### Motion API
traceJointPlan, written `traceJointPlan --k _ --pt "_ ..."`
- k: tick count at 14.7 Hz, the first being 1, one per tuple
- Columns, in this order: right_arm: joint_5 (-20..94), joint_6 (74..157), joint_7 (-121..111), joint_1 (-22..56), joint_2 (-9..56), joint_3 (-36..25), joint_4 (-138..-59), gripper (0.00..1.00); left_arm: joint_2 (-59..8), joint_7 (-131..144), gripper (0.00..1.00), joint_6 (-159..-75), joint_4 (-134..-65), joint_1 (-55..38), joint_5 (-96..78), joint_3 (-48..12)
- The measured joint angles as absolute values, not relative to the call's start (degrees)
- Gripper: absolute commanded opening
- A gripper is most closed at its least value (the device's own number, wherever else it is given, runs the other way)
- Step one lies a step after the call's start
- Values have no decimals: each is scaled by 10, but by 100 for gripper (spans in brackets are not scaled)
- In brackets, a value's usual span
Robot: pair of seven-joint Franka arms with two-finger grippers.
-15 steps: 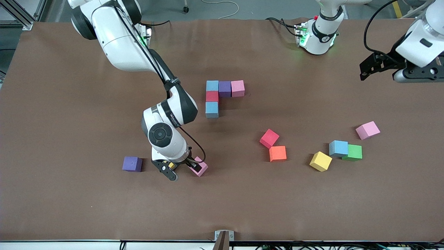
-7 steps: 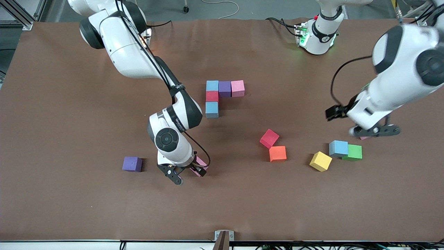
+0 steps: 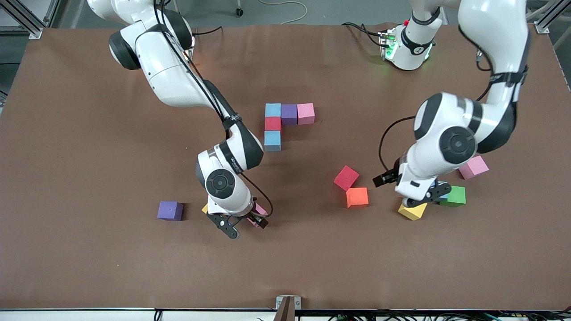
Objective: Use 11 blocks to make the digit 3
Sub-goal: 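Grasp the light pink cube with the right gripper while the left gripper grasps red, then carry the pink cube with the right gripper while the left gripper carries red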
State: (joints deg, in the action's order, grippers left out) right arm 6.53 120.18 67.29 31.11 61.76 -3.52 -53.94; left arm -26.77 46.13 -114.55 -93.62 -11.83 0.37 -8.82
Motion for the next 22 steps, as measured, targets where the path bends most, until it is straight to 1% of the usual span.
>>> traceJointPlan --k 1,2,3,4,5,10,14,15,16,21,22 --pt "65 1195 673 312 618 -35 -538 61 -284 506 100 -1159 -936 -126 4 -88" --pt "65 1190 673 312 618 -35 -538 37 -299 548 100 -1173 -936 -134 4 -89" --pt "64 1185 673 312 618 -35 -537 29 -312 590 100 -1186 -937 -142 4 -89" --pt "62 1181 673 312 618 -35 -536 13 -322 631 100 -1199 -938 -150 4 -89" --pt "60 1178 673 312 618 -35 -533 0 -329 672 100 -1214 -942 -156 4 -90" --pt "56 1157 633 313 616 -35 -522 0 -334 829 100 -1320 -1006 -186 4 -93" --pt "56 1136 554 313 588 -35 -512 0 -334 851 100 -1378 -1046 -190 4 -94" --pt "56 1127 538 313 579 -34 -512 0 -335 852 98 -1385 -1053 -190 4 -94" --pt "56 1117 525 312 572 -34 -511 0 -336 853 93 -1389 -1057 -190 4 -94" --pt "56 1066 455 310 546 -35 -511 0 -342 853 76 -1393 -1058 -190 4 -94" --pt "56 1057 439 310 542 -35 -511 5 -342 855 73 -1393 -1058 -190 4 -94"
